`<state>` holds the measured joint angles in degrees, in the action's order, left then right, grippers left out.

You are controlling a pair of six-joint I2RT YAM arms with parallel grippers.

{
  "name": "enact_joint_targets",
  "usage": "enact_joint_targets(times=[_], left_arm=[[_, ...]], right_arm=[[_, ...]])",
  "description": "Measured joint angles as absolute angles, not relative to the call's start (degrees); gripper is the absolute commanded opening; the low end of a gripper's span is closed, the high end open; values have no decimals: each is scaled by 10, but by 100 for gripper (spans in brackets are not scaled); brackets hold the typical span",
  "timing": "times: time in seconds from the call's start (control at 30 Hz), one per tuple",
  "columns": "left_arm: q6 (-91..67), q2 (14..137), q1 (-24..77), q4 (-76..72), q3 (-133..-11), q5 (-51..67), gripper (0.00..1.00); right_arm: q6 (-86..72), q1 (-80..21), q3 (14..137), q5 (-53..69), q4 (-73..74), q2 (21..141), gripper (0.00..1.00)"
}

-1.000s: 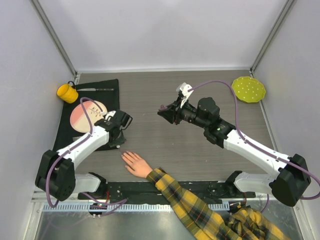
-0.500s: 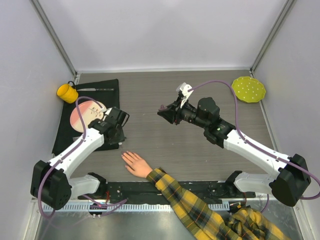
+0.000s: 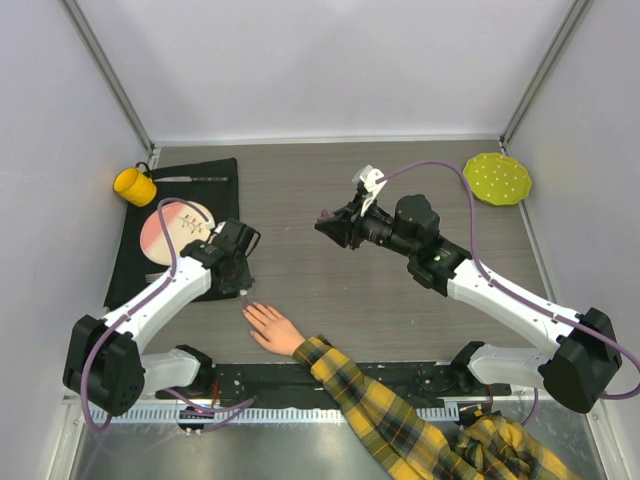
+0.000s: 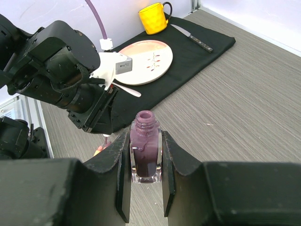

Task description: Paint the nails

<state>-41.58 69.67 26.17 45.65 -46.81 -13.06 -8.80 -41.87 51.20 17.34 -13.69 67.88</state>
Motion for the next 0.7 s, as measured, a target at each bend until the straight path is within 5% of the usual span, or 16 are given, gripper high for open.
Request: enact_joint_targets(times=[0.7], left_arm=[[-444, 718, 262, 457, -464, -155, 0]], right_arm=[[-88, -419, 512, 173, -137, 679, 1]])
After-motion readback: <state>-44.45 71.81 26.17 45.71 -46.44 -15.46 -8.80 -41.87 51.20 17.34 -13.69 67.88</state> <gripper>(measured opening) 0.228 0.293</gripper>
